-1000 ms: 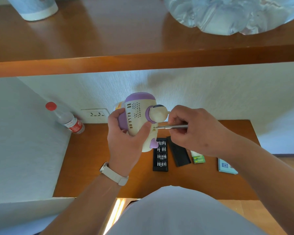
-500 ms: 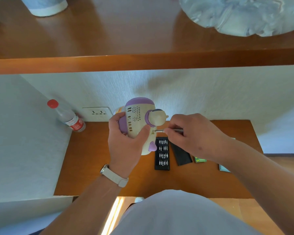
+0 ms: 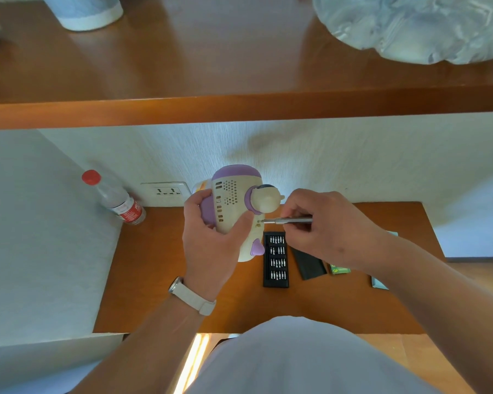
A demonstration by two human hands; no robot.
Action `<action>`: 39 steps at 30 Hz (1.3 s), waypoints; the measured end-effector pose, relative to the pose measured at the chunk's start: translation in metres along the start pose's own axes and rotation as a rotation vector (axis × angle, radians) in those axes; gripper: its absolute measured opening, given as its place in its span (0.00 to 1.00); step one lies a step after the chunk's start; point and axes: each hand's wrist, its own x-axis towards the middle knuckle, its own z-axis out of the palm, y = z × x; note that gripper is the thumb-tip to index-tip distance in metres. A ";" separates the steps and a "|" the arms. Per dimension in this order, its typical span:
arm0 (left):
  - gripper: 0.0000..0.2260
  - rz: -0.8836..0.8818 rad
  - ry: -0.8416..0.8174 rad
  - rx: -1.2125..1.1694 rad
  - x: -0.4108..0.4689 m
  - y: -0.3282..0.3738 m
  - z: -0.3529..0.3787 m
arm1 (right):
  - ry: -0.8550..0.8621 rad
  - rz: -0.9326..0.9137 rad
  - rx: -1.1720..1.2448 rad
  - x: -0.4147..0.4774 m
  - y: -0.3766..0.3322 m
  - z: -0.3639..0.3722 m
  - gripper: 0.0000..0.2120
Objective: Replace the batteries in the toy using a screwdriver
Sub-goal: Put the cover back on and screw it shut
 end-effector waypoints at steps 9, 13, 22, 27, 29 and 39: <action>0.29 0.003 0.001 0.010 0.001 0.000 0.003 | 0.016 0.048 -0.032 -0.002 0.004 0.000 0.08; 0.29 0.005 -0.005 0.011 -0.001 0.000 0.004 | 0.038 0.042 -0.027 -0.006 0.005 0.000 0.10; 0.28 0.014 -0.034 0.000 -0.005 0.007 0.015 | 0.066 0.024 0.045 -0.021 0.007 -0.006 0.06; 0.28 0.015 -0.053 0.018 -0.008 0.010 0.022 | 0.047 0.096 -0.010 -0.023 0.010 -0.008 0.01; 0.28 0.010 -0.054 0.015 -0.009 0.010 0.025 | 0.039 0.122 -0.035 -0.023 0.012 -0.009 0.04; 0.28 0.003 -0.061 0.038 -0.012 0.001 0.020 | 0.029 0.031 -0.034 -0.027 0.013 -0.003 0.05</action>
